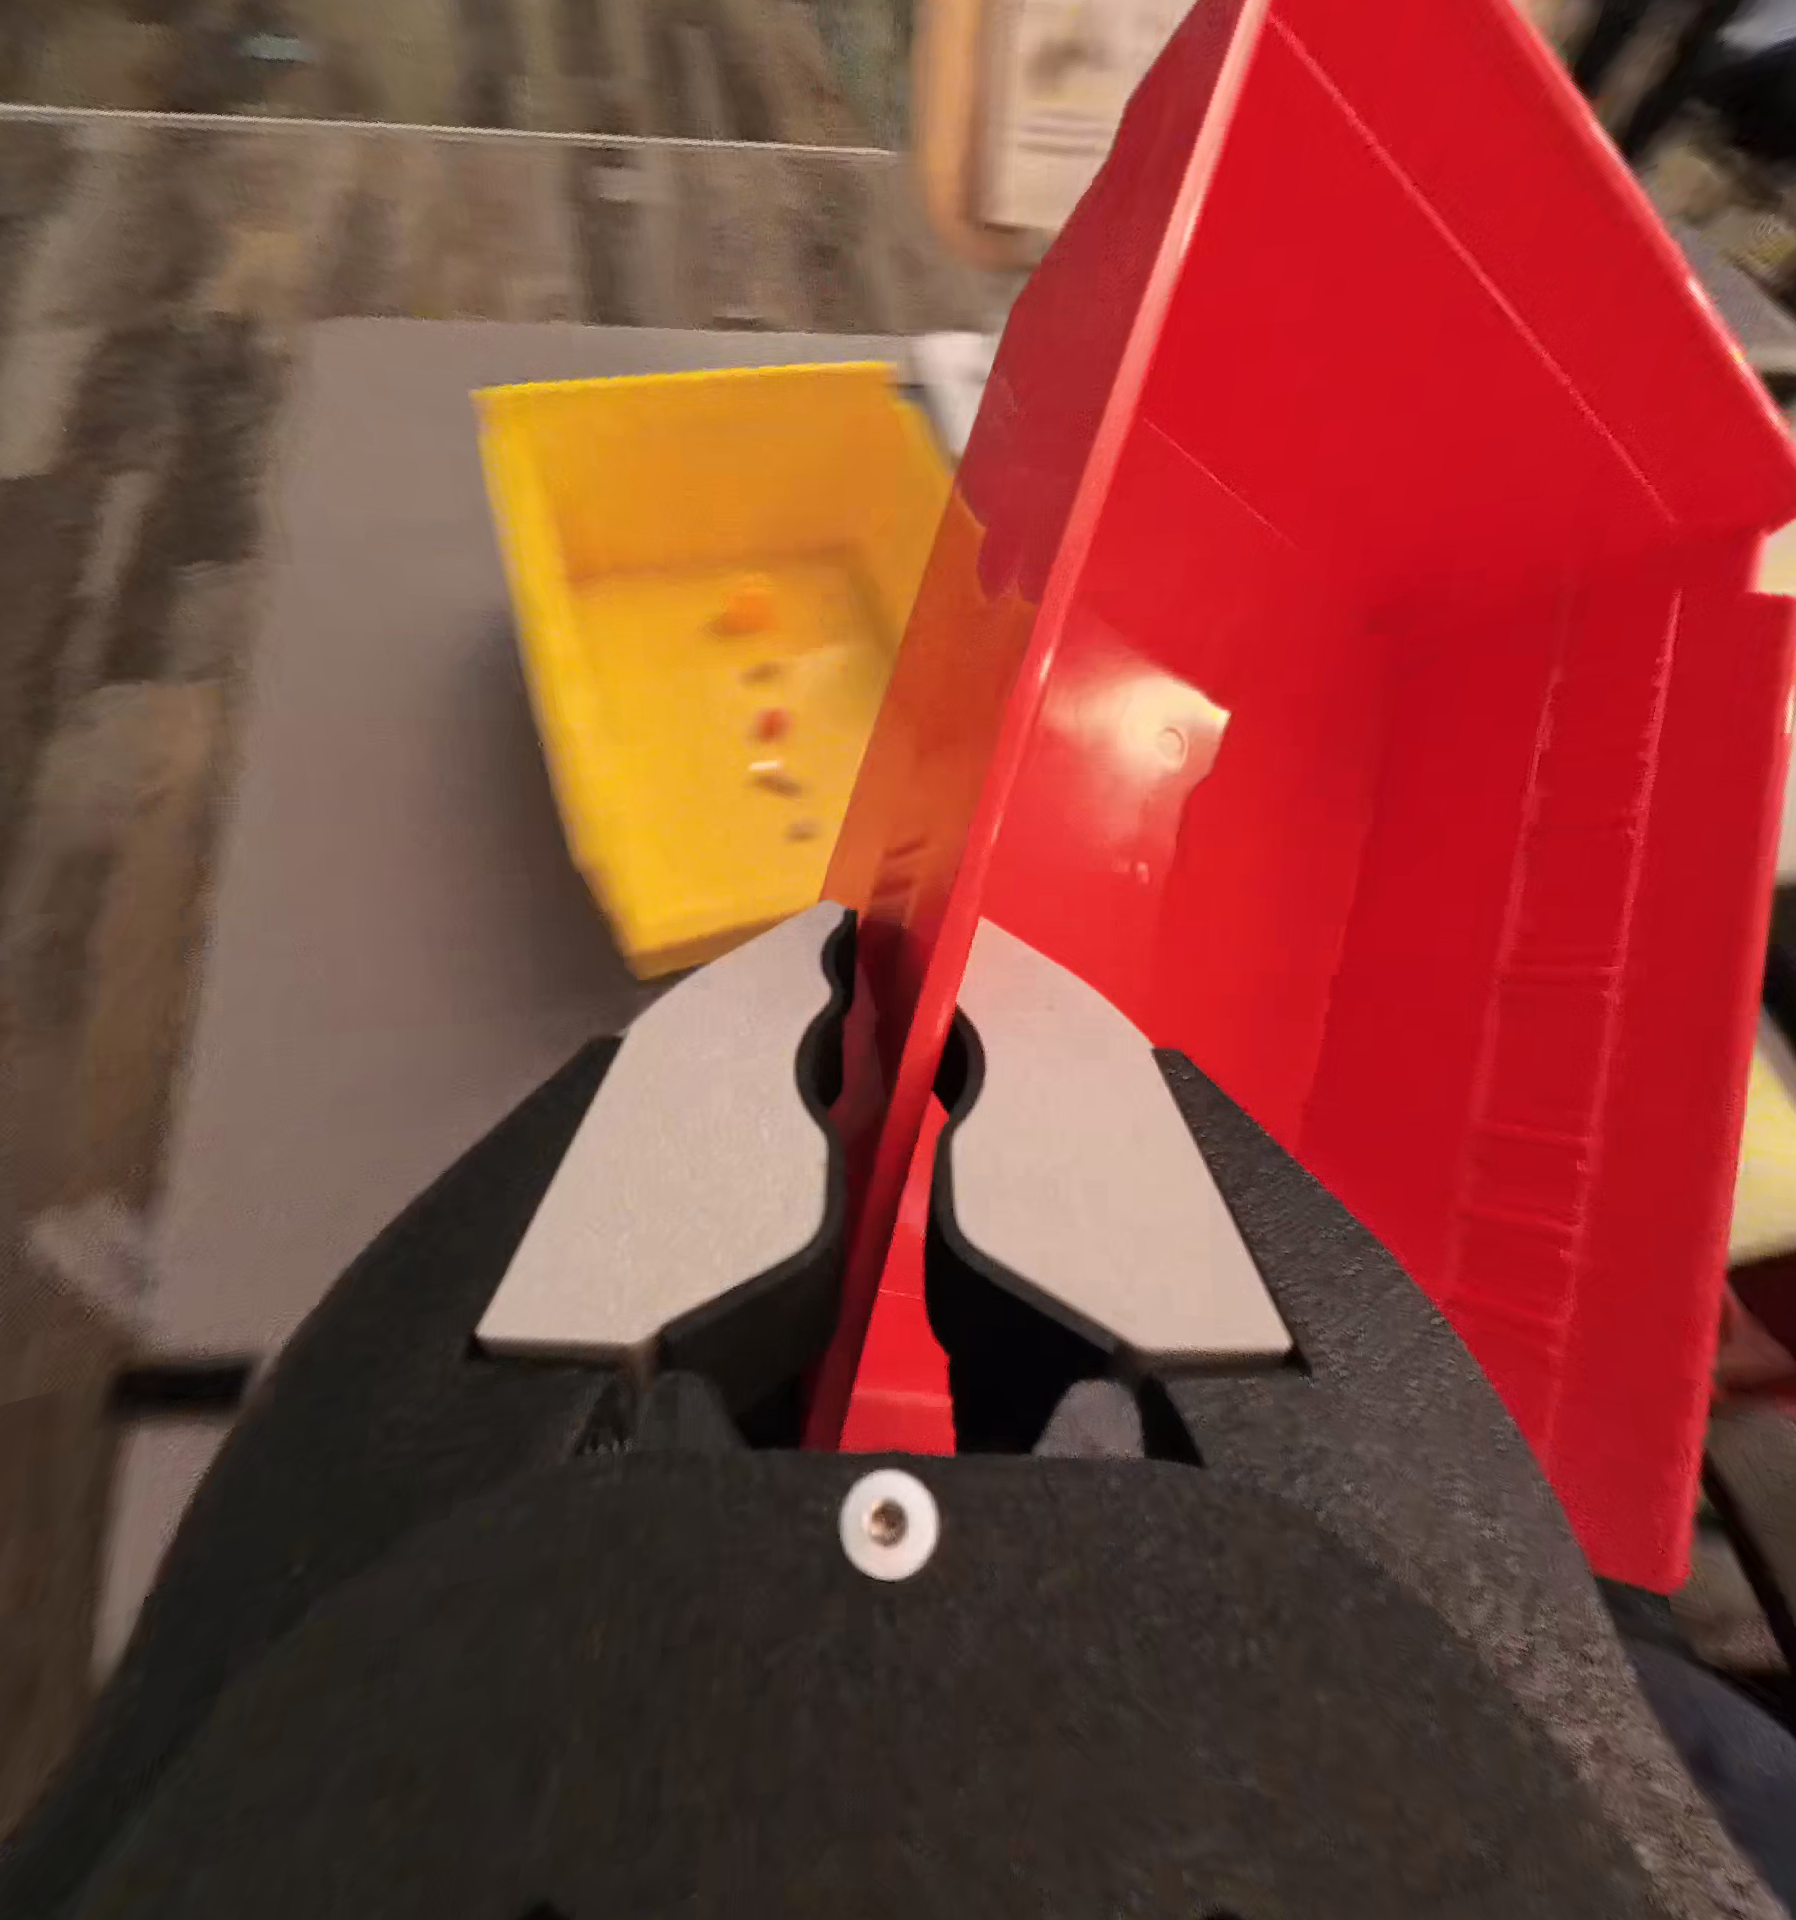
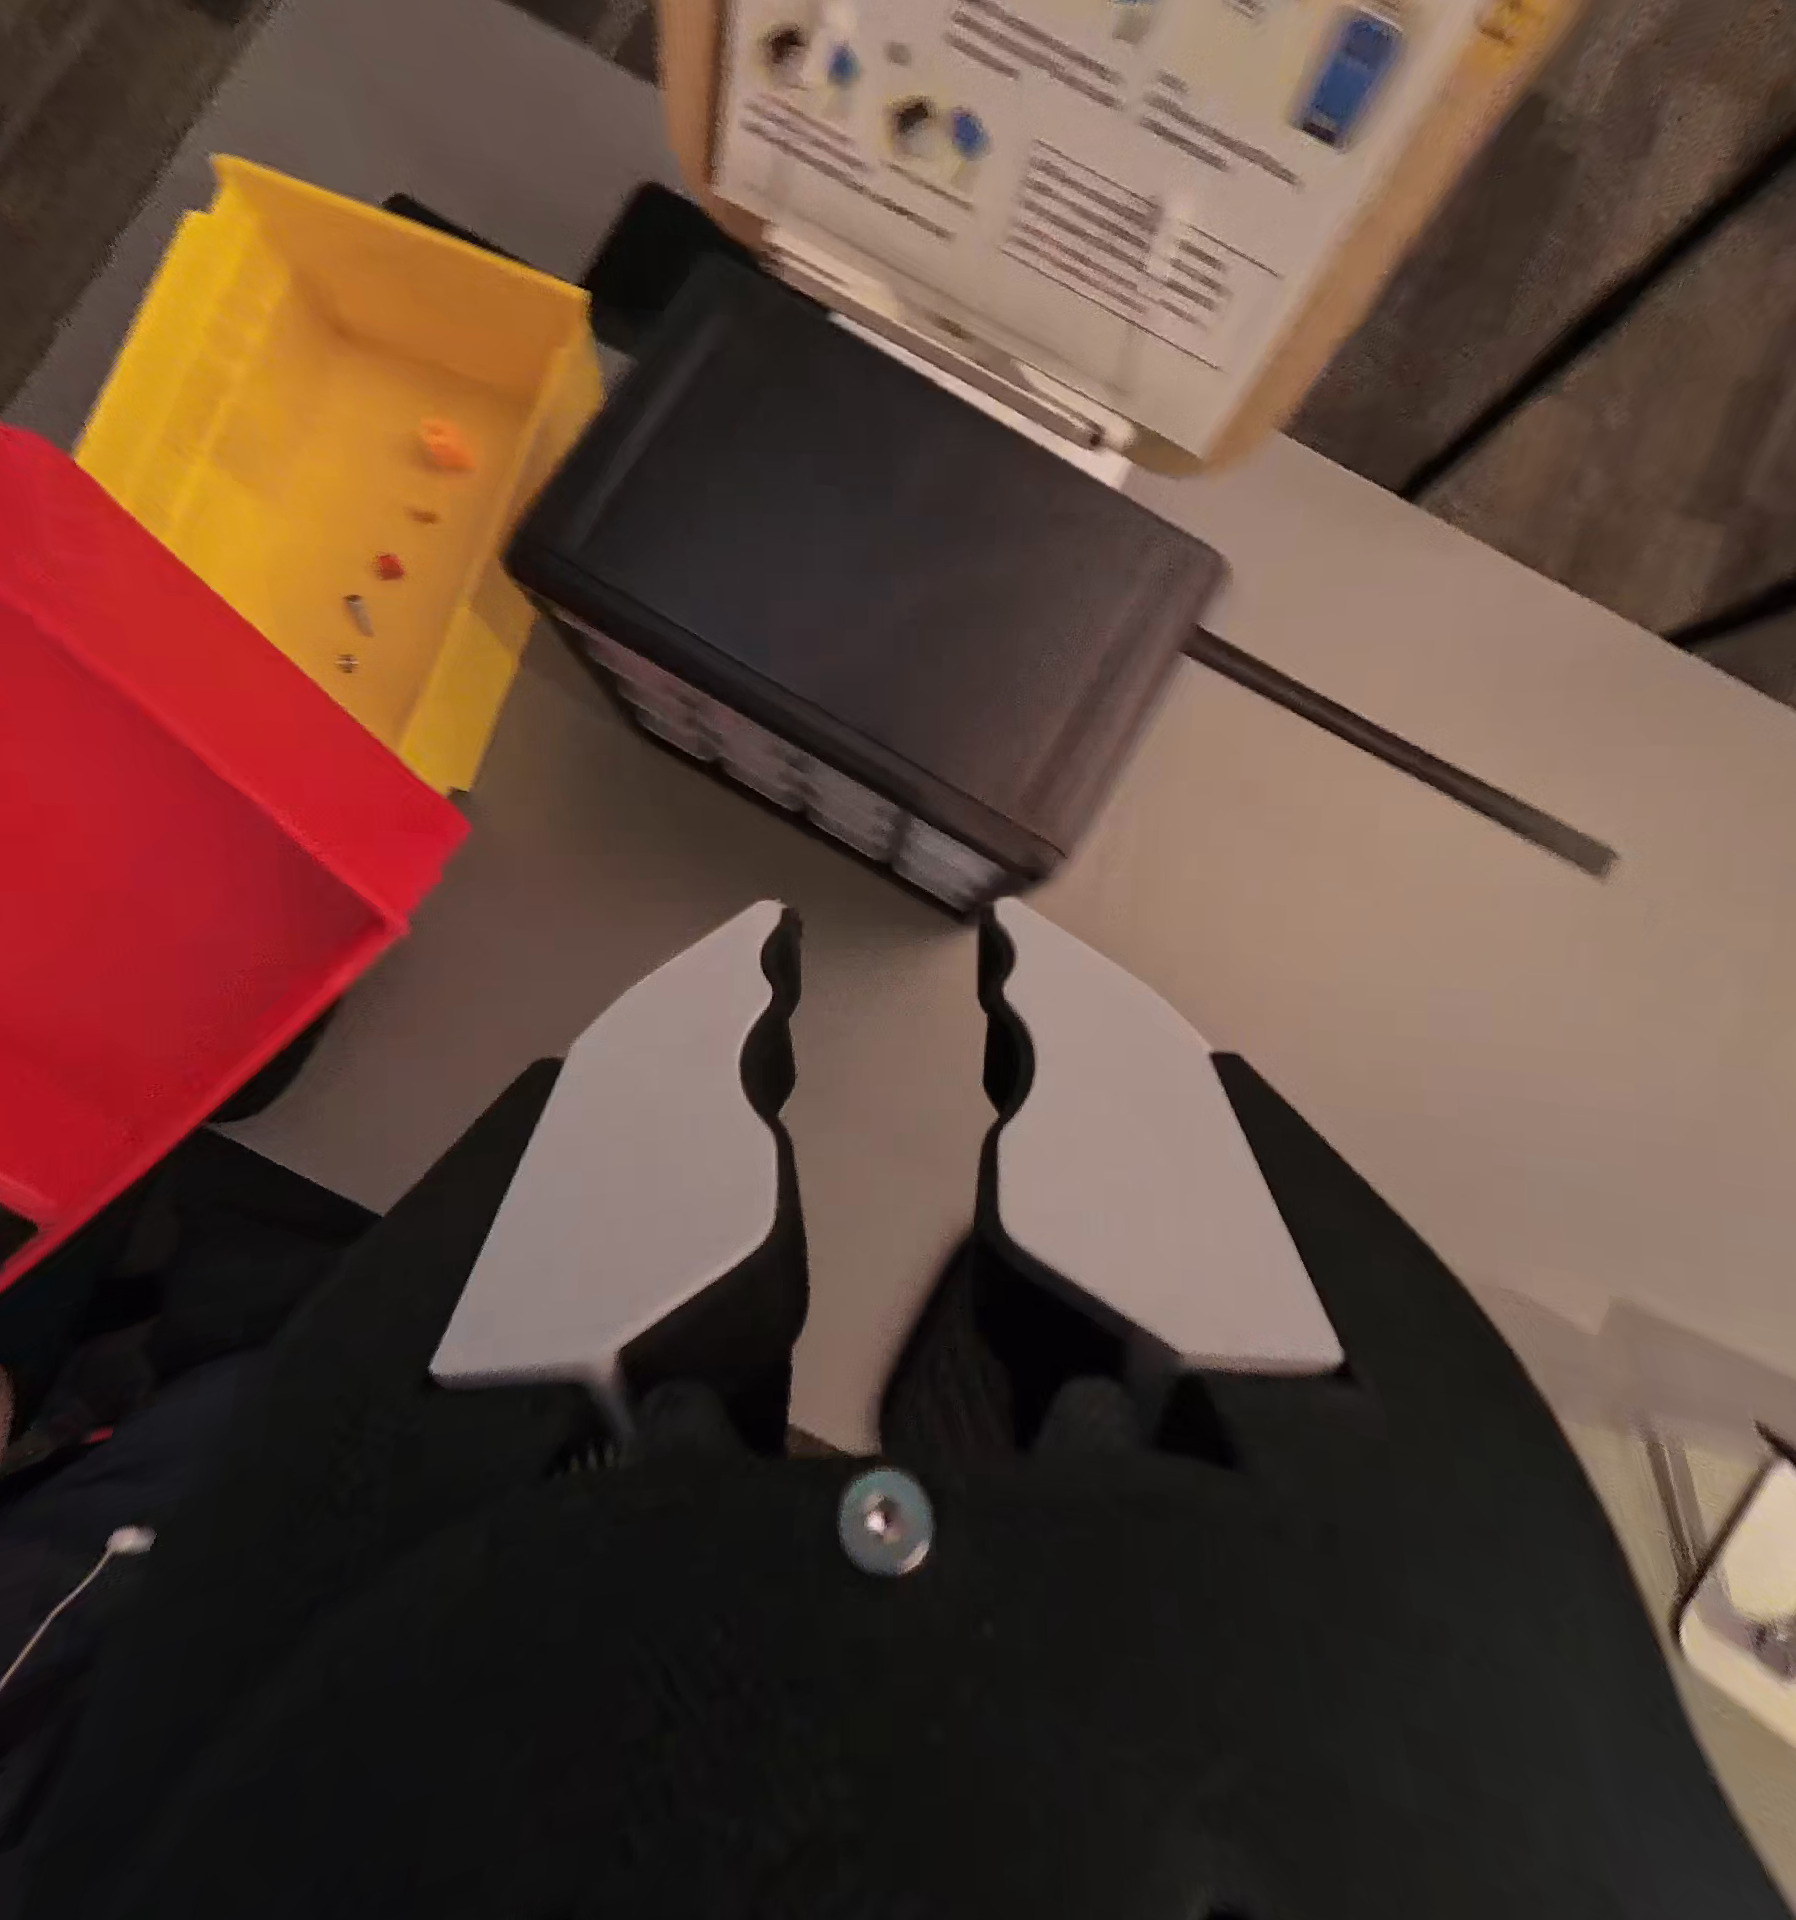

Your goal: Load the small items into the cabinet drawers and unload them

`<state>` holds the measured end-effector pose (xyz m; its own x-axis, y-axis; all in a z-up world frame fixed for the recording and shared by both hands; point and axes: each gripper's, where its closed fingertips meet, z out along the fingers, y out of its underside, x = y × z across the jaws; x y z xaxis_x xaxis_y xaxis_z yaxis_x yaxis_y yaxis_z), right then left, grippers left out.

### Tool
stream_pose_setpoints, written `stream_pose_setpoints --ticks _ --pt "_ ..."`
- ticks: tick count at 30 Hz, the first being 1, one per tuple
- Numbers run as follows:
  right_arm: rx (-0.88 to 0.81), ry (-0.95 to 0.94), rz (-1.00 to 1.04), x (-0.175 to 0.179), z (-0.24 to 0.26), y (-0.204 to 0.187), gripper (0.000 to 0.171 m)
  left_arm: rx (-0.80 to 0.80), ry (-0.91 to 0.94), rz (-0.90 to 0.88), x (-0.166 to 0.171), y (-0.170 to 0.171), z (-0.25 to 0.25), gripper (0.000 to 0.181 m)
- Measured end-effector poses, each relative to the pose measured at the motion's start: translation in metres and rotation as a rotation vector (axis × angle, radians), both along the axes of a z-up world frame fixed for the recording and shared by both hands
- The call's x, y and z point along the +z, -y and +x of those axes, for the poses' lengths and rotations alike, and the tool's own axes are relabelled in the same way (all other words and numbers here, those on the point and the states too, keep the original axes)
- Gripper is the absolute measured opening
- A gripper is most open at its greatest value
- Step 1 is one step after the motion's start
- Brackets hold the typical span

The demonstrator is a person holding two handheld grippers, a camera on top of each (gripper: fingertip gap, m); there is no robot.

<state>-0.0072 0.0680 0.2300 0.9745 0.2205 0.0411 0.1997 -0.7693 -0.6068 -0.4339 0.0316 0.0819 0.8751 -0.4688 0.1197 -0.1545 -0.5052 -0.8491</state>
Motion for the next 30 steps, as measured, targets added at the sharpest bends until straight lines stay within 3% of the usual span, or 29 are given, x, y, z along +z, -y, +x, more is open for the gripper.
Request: stream_pose_setpoints --ticks 4,9,13,16,21,26,30 --pt "-0.133 -0.035 0.006 0.002 0.088 0.062 0.034 -0.381 0.03 -0.064 -0.01 0.019 0.138 0.011" --pt "-0.271 -0.078 -0.014 -0.016 0.171 0.134 0.034 -0.806 0.06 -0.24 -0.047 0.072 0.315 0.01" --pt "-0.353 -0.124 -0.018 -0.031 0.217 0.186 0.034 -0.983 0.086 -0.484 -0.089 0.101 0.421 0.01" --pt "-0.395 -0.135 0.0 -0.039 0.242 0.222 0.034 -0.963 0.096 -0.587 -0.111 0.096 0.48 0.01" --pt "-0.415 -0.232 0.064 -0.052 0.26 0.261 0.033 -0.754 0.051 -0.52 -0.128 0.049 0.552 0.01" --pt "-0.416 -0.291 0.059 -0.087 0.268 0.279 0.034 -0.484 -0.063 -0.419 -0.151 -0.007 0.586 0.009" --pt "-0.411 -0.306 -0.017 -0.135 0.269 0.283 0.034 -0.347 0.038 -0.548 -0.171 -0.029 0.598 0.01"
